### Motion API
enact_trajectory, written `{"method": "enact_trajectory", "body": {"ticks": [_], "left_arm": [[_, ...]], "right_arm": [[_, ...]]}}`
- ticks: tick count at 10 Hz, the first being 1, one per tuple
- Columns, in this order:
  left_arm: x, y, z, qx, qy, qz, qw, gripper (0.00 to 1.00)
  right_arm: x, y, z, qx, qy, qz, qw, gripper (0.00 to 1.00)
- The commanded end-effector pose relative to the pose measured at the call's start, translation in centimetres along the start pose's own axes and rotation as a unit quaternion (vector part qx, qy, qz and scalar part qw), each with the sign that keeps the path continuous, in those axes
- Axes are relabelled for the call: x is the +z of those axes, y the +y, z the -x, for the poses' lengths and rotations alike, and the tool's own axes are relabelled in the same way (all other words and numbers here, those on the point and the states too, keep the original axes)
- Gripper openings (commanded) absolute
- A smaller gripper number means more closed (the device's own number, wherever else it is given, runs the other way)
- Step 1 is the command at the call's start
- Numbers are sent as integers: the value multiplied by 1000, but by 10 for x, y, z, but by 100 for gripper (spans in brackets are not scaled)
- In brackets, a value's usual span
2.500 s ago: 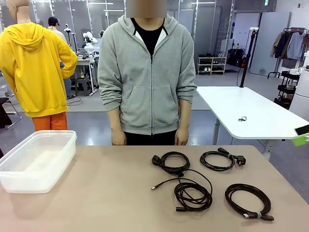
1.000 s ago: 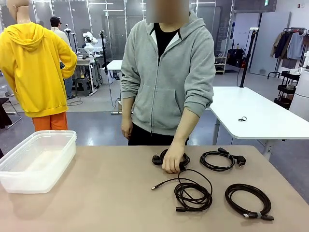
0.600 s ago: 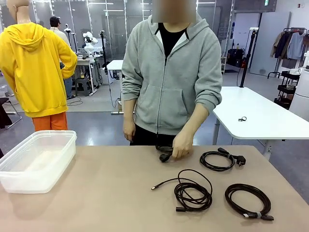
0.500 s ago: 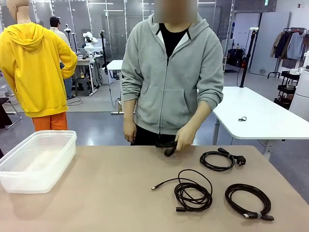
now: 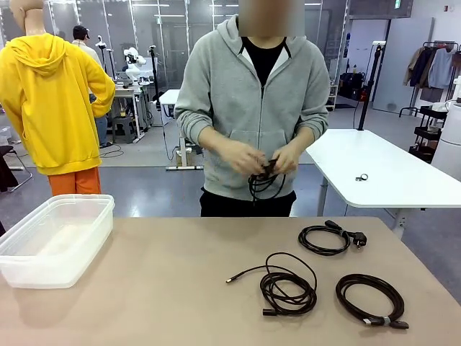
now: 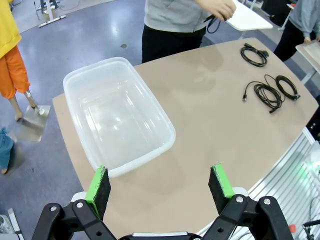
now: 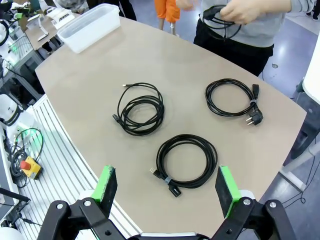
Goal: Organize and store the cables.
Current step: Place the Power Cable into the Organizing box.
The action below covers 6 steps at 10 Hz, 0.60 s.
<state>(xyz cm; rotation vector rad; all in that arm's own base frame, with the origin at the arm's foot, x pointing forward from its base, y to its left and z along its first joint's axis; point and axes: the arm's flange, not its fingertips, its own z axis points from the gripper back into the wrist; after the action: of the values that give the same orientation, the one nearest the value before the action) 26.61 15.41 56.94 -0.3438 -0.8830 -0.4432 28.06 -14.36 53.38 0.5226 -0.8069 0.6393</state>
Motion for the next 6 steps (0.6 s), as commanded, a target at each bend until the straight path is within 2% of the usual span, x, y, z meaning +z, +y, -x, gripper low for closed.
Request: {"method": "enact_trajectory", "body": {"ticks": [1, 6], "left_arm": [[0, -1, -1, -7, -3, 4, 1000, 100], [0, -1, -1, -7, -3, 4, 1000, 100]], "right_arm": [[0, -1, -1, 9, -3, -4, 1000, 100], [0, -1, -1, 9, -3, -4, 1000, 100]]}}
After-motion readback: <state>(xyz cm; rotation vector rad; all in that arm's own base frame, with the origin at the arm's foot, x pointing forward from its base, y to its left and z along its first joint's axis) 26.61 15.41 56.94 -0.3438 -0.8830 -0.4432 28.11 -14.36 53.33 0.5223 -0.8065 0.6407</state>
